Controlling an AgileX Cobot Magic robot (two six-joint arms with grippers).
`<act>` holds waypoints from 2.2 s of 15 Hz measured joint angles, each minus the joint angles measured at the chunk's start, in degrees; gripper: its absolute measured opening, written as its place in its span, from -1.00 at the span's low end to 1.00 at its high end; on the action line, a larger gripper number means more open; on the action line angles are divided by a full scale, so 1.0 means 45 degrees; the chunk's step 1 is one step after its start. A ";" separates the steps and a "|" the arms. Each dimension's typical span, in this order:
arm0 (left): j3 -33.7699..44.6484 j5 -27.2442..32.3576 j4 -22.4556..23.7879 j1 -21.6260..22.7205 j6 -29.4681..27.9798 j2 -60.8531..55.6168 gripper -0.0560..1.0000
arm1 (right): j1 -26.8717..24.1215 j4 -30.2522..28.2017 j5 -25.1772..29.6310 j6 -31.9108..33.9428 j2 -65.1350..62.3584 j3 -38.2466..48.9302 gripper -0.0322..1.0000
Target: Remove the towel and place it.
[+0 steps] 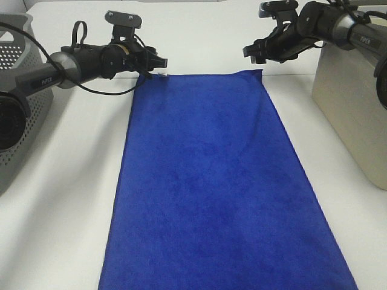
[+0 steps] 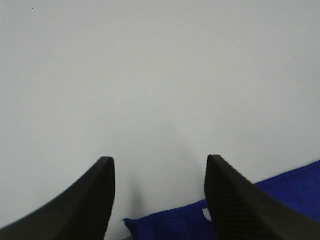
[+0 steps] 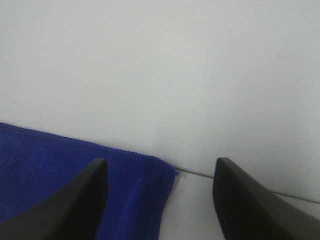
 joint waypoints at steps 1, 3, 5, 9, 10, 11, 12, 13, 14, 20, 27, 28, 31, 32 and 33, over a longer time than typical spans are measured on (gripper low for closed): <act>0.0000 0.0025 0.0153 0.0000 0.0013 -0.0255 0.07 | 0.0000 0.0000 0.0306 0.0000 -0.0280 0.0000 0.26; 0.0000 0.0357 0.0178 0.0000 0.0025 -0.0611 0.07 | 0.0000 0.0000 0.0764 0.0000 -0.0509 0.0000 0.26; 0.0000 0.2228 0.0216 0.0000 0.0025 -0.1362 0.08 | 0.0000 0.0000 0.1859 0.0000 -0.0942 0.0000 0.26; 0.0000 0.8085 0.0420 0.0000 -0.0038 -0.3501 0.11 | 0.0000 0.0471 0.5411 0.0013 -0.2381 0.0000 0.26; 0.0000 0.8925 0.0420 0.0000 -0.0127 -0.3731 0.11 | 0.0000 0.0535 0.5895 0.0025 -0.2585 0.0000 0.26; 0.0000 1.0415 0.0420 0.0000 -0.0446 -0.4329 0.11 | 0.0000 0.0662 0.6990 0.0153 -0.3081 0.0000 0.26; 0.0000 1.2669 0.0420 0.0000 -0.1120 -0.5080 0.11 | 0.0000 0.0637 0.8722 0.0662 -0.3922 0.0000 0.26; 0.0000 1.4044 0.0420 0.0000 -0.1617 -0.5500 0.11 | 0.0000 0.0369 0.9282 0.1082 -0.4393 0.0000 0.26; 0.0000 1.4719 0.0420 0.0000 -0.2012 -0.5831 0.11 | 0.0000 0.0013 0.9460 0.1515 -0.4813 0.0000 0.26; 0.0000 1.5050 0.0420 0.0738 -0.2445 -0.7729 0.11 | -0.0051 -0.1681 0.9575 0.2394 -0.7678 0.0306 0.26; 0.4762 1.5062 0.1439 0.2292 -0.2126 -1.2592 0.11 | -0.0802 -0.2190 0.9600 0.3132 -1.5050 0.8645 0.51; 0.5921 1.5062 0.1770 0.2292 -0.2126 -1.3585 0.11 | -0.0802 -0.2190 0.9613 0.3259 -1.6030 0.9498 0.53; 0.9689 1.5062 0.2687 0.2292 -0.2457 -1.6616 0.19 | -0.0802 -0.2215 0.9613 0.3463 -1.8691 1.2045 0.53; 1.1001 1.5088 0.2788 0.2292 -0.2636 -1.7902 0.26 | -0.0802 -0.2215 0.9626 0.3463 -1.9672 1.2732 0.53; 1.2121 1.5088 0.2801 0.2292 -0.2878 -1.9213 0.32 | -0.0802 -0.2228 0.9626 0.3476 -2.0576 1.3420 0.53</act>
